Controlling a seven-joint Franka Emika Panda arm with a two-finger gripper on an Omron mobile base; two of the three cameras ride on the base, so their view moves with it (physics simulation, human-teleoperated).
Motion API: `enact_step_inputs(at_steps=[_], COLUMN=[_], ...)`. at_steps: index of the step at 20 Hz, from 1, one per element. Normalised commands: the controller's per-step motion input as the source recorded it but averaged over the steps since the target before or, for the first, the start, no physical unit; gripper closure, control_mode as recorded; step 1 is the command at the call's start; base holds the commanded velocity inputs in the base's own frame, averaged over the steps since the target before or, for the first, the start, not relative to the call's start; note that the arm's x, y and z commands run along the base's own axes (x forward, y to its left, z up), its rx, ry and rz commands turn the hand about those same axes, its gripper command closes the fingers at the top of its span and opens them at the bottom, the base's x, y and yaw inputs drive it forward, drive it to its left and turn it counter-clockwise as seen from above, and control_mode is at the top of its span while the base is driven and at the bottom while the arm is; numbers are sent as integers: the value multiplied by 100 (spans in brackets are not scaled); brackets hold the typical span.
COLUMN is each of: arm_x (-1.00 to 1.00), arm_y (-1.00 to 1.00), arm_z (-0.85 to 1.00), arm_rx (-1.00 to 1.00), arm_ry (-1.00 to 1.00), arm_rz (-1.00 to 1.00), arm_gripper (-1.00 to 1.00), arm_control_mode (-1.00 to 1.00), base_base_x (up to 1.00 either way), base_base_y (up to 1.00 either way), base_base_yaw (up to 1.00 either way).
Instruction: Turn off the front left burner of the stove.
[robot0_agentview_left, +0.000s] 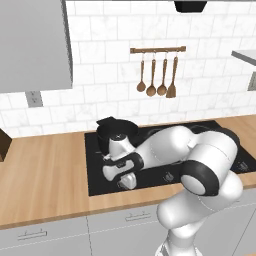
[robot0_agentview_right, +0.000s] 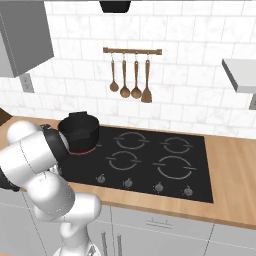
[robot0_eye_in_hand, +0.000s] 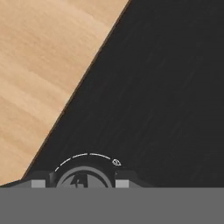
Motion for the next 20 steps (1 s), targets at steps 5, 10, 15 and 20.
enact_step_inputs(at_steps=[5, 10, 15, 20], arm_x=[-6, -9, -3, 0], arm_y=[-8, -1, 0, 0], arm_z=[-27, -31, -31, -31], arm_rx=[12, 9, 6, 2], arm_ry=[-5, -7, -5, -1], arm_rz=[-28, -30, -32, -33], arm_gripper=[100, 100, 100, 100], arm_control_mode=[-100, -100, -100, -100], base_base_x=[0, 0, 0, 0], base_base_y=[0, 0, 0, 0], base_base_yaw=[0, 0, 0, 0])
